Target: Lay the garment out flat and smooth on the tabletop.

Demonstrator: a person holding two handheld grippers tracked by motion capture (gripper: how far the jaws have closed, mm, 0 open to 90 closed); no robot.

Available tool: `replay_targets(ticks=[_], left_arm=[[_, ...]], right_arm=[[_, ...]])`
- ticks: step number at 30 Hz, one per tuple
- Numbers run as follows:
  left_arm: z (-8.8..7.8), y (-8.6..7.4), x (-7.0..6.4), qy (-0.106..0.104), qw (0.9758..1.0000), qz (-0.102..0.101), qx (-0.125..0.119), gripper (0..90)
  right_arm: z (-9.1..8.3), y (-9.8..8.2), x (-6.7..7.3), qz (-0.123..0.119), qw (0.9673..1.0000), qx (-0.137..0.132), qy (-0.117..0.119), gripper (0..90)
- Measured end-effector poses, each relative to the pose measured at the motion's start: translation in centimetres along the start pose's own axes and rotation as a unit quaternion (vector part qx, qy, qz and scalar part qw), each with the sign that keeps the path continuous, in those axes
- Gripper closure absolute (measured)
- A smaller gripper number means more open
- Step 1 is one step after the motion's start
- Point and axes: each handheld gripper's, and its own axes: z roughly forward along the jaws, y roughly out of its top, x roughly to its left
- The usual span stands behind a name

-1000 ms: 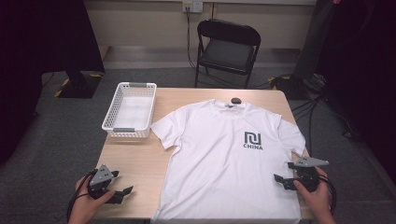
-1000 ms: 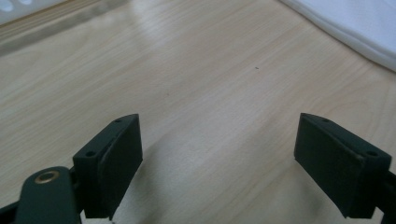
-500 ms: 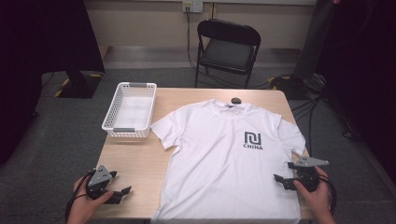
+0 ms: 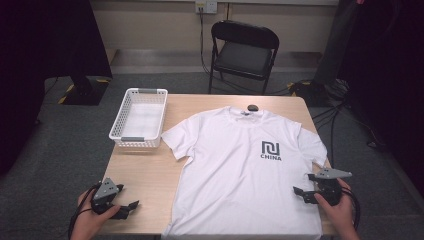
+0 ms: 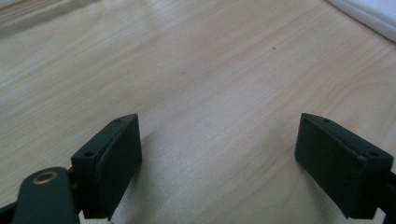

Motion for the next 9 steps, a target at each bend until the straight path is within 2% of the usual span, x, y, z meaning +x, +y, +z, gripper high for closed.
replay_targets(ticks=[9], left_arm=[[-0.01,-0.01,0.02,-0.002,1.0000,-0.001,0.000,13.8]], right_arm=[[0.00,0.00,0.00,0.000,1.0000,0.000,0.000,14.4]])
